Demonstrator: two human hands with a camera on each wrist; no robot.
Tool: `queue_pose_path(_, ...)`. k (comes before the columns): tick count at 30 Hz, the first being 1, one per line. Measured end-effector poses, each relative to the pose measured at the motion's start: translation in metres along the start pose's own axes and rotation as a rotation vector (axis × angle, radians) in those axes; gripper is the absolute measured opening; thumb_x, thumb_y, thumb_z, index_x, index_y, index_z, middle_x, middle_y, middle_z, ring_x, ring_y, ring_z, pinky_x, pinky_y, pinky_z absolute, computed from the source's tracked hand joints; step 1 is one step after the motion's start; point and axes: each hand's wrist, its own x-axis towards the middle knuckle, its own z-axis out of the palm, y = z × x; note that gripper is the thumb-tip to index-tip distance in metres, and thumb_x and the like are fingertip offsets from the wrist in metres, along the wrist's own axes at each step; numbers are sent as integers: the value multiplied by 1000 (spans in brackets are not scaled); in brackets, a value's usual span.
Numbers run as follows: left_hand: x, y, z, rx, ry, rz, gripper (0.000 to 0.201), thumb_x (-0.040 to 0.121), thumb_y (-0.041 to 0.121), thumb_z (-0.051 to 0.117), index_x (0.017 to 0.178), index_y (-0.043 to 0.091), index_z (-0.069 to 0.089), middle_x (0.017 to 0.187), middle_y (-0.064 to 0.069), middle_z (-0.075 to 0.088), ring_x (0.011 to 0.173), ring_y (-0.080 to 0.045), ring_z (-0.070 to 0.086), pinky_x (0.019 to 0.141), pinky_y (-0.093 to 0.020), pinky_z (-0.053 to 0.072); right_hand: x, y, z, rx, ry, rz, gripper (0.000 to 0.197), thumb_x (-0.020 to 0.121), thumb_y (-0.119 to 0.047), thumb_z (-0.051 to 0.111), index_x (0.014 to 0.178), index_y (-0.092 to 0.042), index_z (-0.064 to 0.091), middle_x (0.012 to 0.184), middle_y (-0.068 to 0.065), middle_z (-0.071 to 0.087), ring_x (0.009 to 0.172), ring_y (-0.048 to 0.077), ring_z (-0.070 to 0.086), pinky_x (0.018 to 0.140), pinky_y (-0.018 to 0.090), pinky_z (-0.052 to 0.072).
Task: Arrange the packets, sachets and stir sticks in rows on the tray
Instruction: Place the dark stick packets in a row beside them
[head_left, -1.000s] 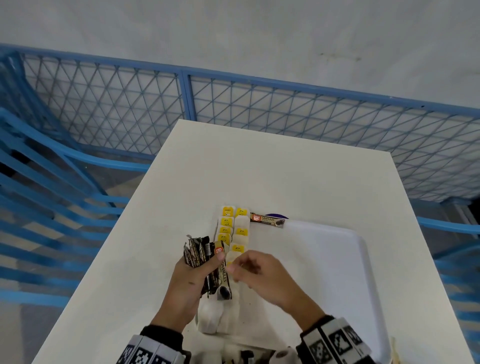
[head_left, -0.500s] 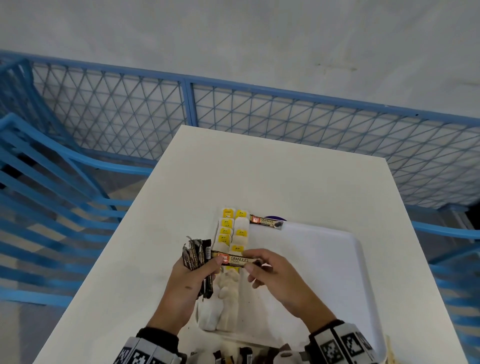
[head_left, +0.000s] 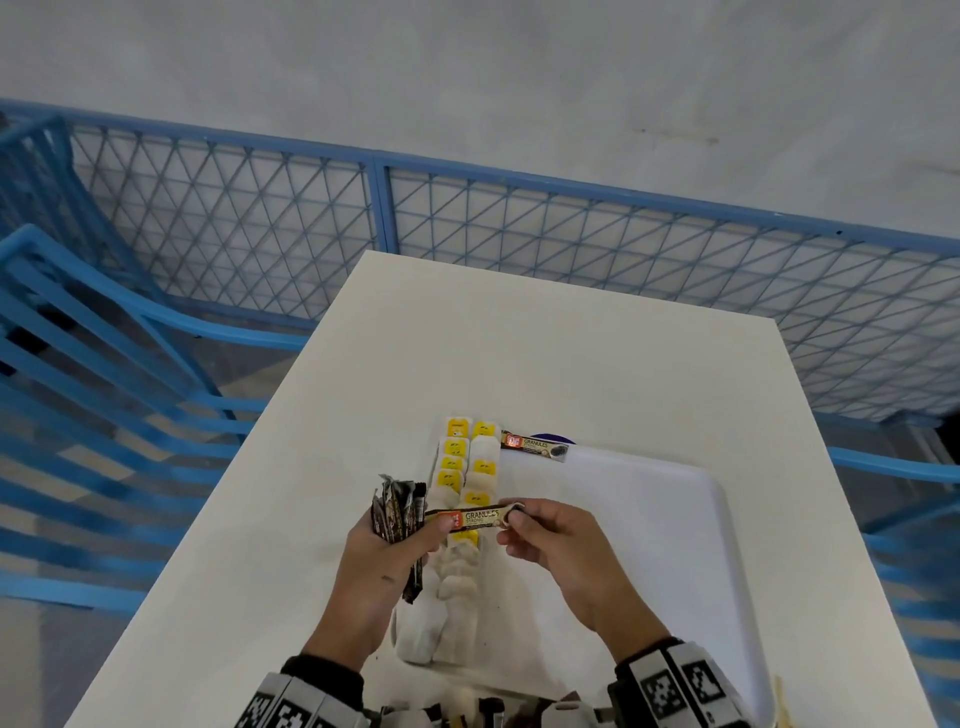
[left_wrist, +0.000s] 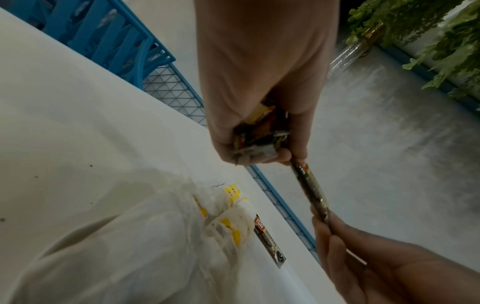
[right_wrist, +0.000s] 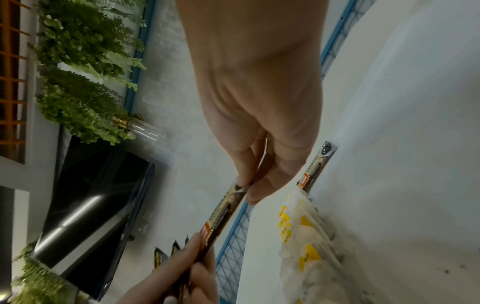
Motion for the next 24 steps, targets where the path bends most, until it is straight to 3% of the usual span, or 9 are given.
queue_pose_path(3, 1, 2, -1, -67, 2, -74, 22, 72, 17, 71, 86, 5, 60, 62, -5, 58, 55, -14, 51, 56, -26, 41, 8, -1, -10, 31, 84, 29, 17, 88, 1, 57, 86, -10, 70, 74, 3, 68, 63, 11, 62, 59, 19, 52)
queue_pose_path(6, -1, 4, 0, -116, -78, -174, 17, 84, 23, 62, 83, 7, 60, 64, -5, 58, 54, -14, 51, 56, -27, 39, 23, -2, -26, 59, 249, 40, 11, 86, -3, 60, 85, -12, 65, 76, 2, 67, 62, 12, 57, 58, 21, 42)
queue_pose_path(11, 2, 0, -4, -212, -61, -201, 10, 88, 15, 58, 92, 6, 61, 62, -3, 60, 57, -12, 59, 61, -25, 46, 56, 2, -57, -14, 498, 50, 11, 84, -6, 65, 77, -13, 61, 79, 5, 63, 60, 14, 51, 55, 22, 36)
queue_pose_path(16, 5, -3, -7, -223, -74, -180, 12, 87, 14, 59, 93, 5, 64, 69, -1, 68, 77, -18, 68, 71, -23, 56, 83, 11, -65, -150, 532, 85, 17, 81, -7, 69, 70, -14, 58, 70, 1, 59, 56, 13, 49, 52, 19, 35)
queue_pose_path(18, 6, -3, -7, -230, -78, -186, 13, 87, 14, 59, 94, 4, 65, 73, -2, 70, 79, -18, 70, 69, -23, 58, 93, 16, -65, -191, 545, 86, 15, 80, -8, 70, 71, -13, 59, 71, 3, 60, 56, 13, 50, 54, 20, 37)
queue_pose_path(20, 8, -3, -7, -238, -80, -184, 17, 84, 14, 60, 96, 4, 64, 74, -4, 70, 81, -20, 70, 70, -25, 58, 101, 20, -62, -249, 560, 74, 7, 80, -12, 70, 77, -10, 64, 72, 3, 60, 60, 14, 51, 59, 23, 40)
queue_pose_path(24, 8, -3, -6, -216, -82, -169, 28, 76, 18, 62, 100, 5, 63, 74, -4, 70, 79, -20, 68, 78, -32, 54, 108, 22, -59, -381, 589, 30, 13, 82, -16, 68, 92, -7, 67, 82, 2, 63, 77, 16, 54, 70, 26, 39)
